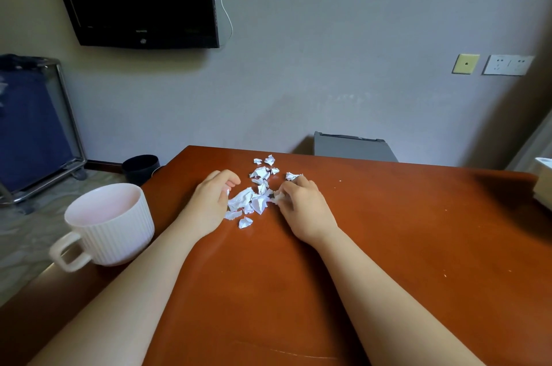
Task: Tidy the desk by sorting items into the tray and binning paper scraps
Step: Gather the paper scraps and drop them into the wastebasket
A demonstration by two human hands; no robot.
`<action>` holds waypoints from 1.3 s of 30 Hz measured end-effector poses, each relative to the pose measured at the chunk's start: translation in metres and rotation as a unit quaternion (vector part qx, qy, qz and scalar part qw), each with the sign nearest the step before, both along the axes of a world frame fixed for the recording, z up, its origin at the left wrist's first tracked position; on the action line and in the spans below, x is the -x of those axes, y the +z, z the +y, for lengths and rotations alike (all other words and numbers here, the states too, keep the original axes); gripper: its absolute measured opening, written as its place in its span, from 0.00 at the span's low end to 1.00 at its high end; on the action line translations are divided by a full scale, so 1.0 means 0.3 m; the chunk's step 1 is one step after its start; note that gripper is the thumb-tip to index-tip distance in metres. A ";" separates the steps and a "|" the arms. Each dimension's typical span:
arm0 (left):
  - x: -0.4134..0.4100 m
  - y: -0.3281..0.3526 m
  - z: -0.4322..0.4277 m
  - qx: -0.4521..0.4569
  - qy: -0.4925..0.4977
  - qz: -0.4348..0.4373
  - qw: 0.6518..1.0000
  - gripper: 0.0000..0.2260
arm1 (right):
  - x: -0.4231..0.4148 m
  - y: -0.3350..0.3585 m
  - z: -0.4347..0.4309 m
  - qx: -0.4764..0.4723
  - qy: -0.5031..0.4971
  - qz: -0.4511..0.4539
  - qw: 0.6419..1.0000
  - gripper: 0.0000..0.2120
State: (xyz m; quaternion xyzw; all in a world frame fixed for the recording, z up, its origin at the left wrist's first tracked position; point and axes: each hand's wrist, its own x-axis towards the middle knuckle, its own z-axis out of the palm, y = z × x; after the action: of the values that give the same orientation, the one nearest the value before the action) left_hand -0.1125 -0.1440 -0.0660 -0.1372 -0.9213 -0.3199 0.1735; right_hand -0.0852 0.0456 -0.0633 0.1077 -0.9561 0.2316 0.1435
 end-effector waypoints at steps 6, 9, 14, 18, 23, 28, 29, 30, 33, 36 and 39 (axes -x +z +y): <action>-0.083 -0.004 0.006 0.170 0.111 -0.086 0.975 0.25 | -0.032 0.007 0.010 0.024 0.013 0.015 1.000 0.09; -0.094 -0.013 0.012 0.220 0.105 -0.128 0.961 0.27 | -0.045 0.005 0.019 -0.011 0.001 0.028 1.000 0.13; -0.084 -0.009 0.032 0.166 0.053 -0.057 0.983 0.10 | -0.049 0.003 0.018 -0.033 -0.003 0.025 0.999 0.09; -0.066 -0.015 0.048 0.122 0.045 -0.039 0.991 0.11 | -0.043 0.006 0.017 0.007 0.006 0.015 1.000 0.05; -0.032 -0.015 0.062 0.093 0.055 -0.030 0.994 0.15 | -0.034 0.021 0.016 0.062 -0.011 0.022 0.998 0.05; -0.017 -0.002 0.078 0.081 0.012 -0.044 0.996 0.20 | -0.019 0.016 0.016 0.056 -0.003 0.020 0.998 0.09; -0.017 -0.002 0.080 0.082 0.005 -0.048 0.995 0.18 | -0.015 0.013 0.016 0.053 -0.004 0.020 0.998 0.09; -0.017 -0.002 0.081 0.087 0.002 -0.053 0.995 0.17 | -0.011 0.009 0.017 0.048 -0.008 0.019 0.999 0.09; -0.018 -0.004 0.085 0.119 0.002 -0.070 0.990 0.13 | -0.005 -0.001 0.018 0.029 -0.014 0.027 0.999 0.09; -0.013 -0.003 0.102 0.140 0.016 -0.051 0.989 0.09 | -0.003 0.007 0.020 0.070 -0.016 0.025 0.997 0.09; -0.009 -0.001 0.115 0.120 0.022 -0.031 0.992 0.08 | -0.004 0.017 0.025 0.156 -0.043 0.052 0.985 0.10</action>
State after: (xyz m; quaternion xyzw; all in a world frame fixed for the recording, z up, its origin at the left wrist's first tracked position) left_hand -0.1097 -0.1095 -0.0662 -0.1267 -0.9607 -0.2074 0.1342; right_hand -0.0841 0.0531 -0.0582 0.0551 -0.9032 0.3658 0.2178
